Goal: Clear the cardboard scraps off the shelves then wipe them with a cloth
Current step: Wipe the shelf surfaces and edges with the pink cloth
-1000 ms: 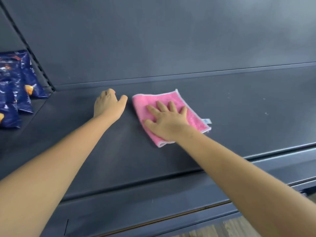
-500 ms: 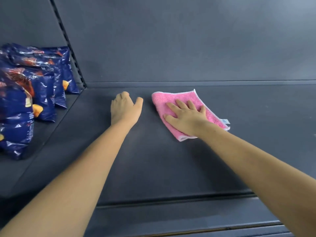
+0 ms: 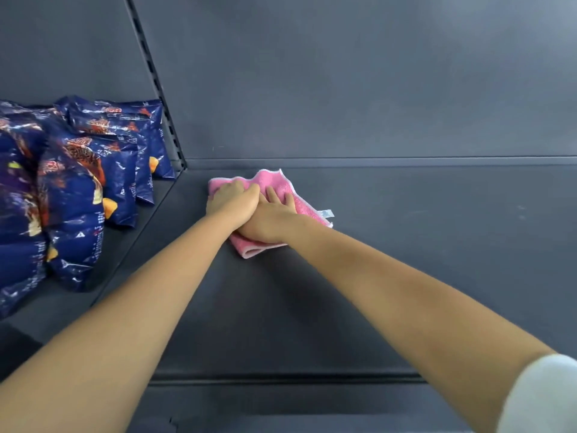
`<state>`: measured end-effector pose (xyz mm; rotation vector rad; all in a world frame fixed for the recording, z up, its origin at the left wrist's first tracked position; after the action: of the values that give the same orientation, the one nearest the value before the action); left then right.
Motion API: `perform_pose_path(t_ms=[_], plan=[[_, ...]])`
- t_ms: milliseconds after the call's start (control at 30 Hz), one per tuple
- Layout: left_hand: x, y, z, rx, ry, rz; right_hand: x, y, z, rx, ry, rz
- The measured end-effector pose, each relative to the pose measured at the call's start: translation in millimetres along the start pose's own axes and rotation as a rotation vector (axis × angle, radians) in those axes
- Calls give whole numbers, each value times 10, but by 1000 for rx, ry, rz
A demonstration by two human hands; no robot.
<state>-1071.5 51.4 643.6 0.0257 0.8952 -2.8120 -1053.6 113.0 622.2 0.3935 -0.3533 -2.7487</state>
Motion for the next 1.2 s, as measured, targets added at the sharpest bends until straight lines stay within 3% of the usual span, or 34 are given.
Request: perform_pose_path(t_ms=[133, 267, 367, 533, 933, 1133, 1200], plan=[[67, -181, -56, 233, 74, -31, -371, -91, 194, 236, 98, 126], [116, -362, -454, 555, 166, -100, -689, -717, 667, 424, -272, -19], [221, -364, -456, 543, 99, -157, -809, -1121, 724, 439, -354, -126], [373, 101, -98, 576, 64, -58, -872, -1220, 602, 450, -369, -167], [-629, 679, 116, 603, 55, -18, -893, -347, 444, 479, -343, 91], [-649, 672, 173, 620, 48, 67, -1020, -377, 386, 482, -333, 107], [-724, 435, -9, 623, 69, -1, -1015, -390, 379, 447, -354, 91]])
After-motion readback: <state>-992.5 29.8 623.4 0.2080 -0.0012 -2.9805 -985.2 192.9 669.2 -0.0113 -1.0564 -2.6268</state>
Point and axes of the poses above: each hand's wrist, its own x-axis towards the middle knuckle, its own z-axis out of the back of the hand, y = z × x, the point moved 9 cm from there along x, towards the middle knuckle, and after that the axes turned 3 degrees about y, right-handed, at the moved point
